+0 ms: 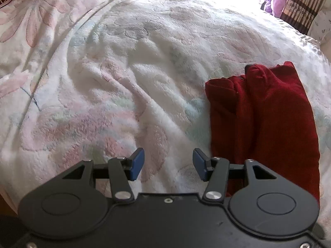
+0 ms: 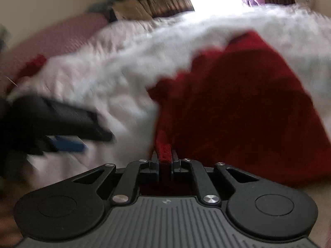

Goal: Fold small clothes

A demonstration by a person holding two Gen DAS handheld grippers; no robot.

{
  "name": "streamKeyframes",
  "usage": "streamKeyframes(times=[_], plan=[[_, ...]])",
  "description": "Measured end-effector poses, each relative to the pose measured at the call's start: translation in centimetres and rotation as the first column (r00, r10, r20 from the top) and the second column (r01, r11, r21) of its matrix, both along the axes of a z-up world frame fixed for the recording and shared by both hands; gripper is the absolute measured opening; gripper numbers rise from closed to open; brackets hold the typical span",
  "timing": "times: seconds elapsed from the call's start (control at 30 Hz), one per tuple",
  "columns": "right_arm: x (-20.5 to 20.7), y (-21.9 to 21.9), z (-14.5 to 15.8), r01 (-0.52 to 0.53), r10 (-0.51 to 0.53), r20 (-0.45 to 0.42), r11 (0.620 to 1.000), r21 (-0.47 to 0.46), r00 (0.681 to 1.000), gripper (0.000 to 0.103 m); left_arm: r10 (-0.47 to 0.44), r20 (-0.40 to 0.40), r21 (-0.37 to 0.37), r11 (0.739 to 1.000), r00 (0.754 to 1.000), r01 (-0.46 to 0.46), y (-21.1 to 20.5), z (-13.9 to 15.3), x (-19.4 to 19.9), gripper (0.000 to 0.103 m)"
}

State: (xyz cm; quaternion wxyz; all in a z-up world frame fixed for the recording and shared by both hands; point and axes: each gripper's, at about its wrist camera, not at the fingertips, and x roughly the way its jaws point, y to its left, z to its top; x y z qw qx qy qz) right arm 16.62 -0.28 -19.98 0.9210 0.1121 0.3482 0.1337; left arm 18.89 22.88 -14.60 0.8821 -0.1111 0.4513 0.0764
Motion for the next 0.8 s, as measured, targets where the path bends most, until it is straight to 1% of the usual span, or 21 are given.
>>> streamKeyframes(times=[0.07,0.13,0.17,0.23,0.27,0.3,0.33,0.37,0.4,0.43,0.47,0.5,0.53,0.57,0.63,0.7,0.8], plan=[[0.2,-0.8,-0.7,0.004,-0.003,-0.017,1.0,0.02,1.0,0.01,-0.001,-0.002,-0.001,1.0,1.0,0.001,-0.1,0.0,0.1,0.053],[0.1,-1.4,-0.5,0.006,-0.005,-0.027,0.999,0.049,1.0,0.012,-0.005,-0.006,0.001,1.0,1.0,0.005,-0.1,-0.1,0.2,0.053],[0.1,-1.5,-0.3,-0.001,0.002,-0.029,0.998,0.057,1.0,0.019,-0.008,-0.008,0.003,1.0,1.0,0.008,-0.2,-0.2,0.2,0.053],[-0.1,-1.4,-0.1,-0.008,0.01,-0.028,0.998,0.065,1.0,0.023,-0.011,-0.014,0.007,1.0,1.0,0.011,-0.2,-0.3,0.3,0.053],[-0.2,-1.3,0.0,-0.015,0.017,-0.027,0.998,0.062,0.999,0.028,-0.012,-0.016,0.008,1.0,1.0,0.012,-0.3,-0.3,0.3,0.053],[-0.2,-1.0,0.0,-0.027,0.029,-0.029,0.998,0.057,0.999,0.031,-0.012,-0.016,0.009,1.0,1.0,0.012,-0.2,-0.3,0.3,0.053],[0.0,-0.5,0.3,-0.04,0.042,-0.032,0.998,0.055,0.999,0.036,-0.01,-0.015,0.009,1.0,1.0,0.011,-0.2,-0.3,0.3,0.053],[0.1,-0.4,0.7,-0.053,0.055,-0.033,0.997,0.06,0.998,0.04,-0.01,-0.015,0.01,1.0,1.0,0.011,-0.2,-0.3,0.3,0.053],[0.1,-0.3,1.3,-0.062,0.064,-0.031,0.996,0.071,0.997,0.042,-0.01,-0.015,0.011,1.0,1.0,0.01,-0.2,-0.3,0.3,0.053],[0.1,-0.3,2.0,-0.075,0.077,-0.02,0.993,0.088,0.997,0.043,-0.011,-0.016,0.011,1.0,1.0,0.011,-0.1,-0.4,0.3,0.053],[-0.1,-0.5,2.8,-0.084,0.085,0.0,0.992,0.097,0.996,0.048,-0.011,-0.016,0.012,1.0,1.0,0.012,-0.1,-0.4,0.3,0.053],[-0.3,-0.5,3.6,-0.085,0.083,0.022,0.992,0.091,0.996,0.051,-0.012,-0.017,0.015,1.0,1.0,0.012,-0.2,-0.4,0.4,0.053],[-0.6,-0.5,4.5,-0.078,0.075,0.044,0.995,0.066,0.996,0.055,-0.013,-0.017,0.019,1.0,1.0,0.013,-0.2,-0.4,0.4,0.053],[-0.8,-0.5,5.4,-0.065,0.063,0.062,0.997,0.03,0.996,0.057,-0.014,-0.019,0.021,1.0,1.0,0.014,-0.2,-0.4,0.4,0.053],[-0.9,-0.5,6.6,-0.046,0.049,0.091,0.998,-0.033,0.995,0.057,-0.016,-0.023,0.026,1.0,1.0,0.017,-0.3,-0.6,0.5,0.053],[-0.9,-0.7,7.1,-0.026,0.033,0.1,0.997,-0.068,0.994,0.057,-0.022,-0.029,0.035,0.999,0.999,0.023,-0.4,-0.7,0.6,0.053],[-0.5,-1.5,6.9,-0.008,0.012,0.076,0.998,-0.059,0.997,0.058,-0.031,-0.039,0.051,0.998,0.999,0.033,-0.8,-1.0,0.6,0.053]])
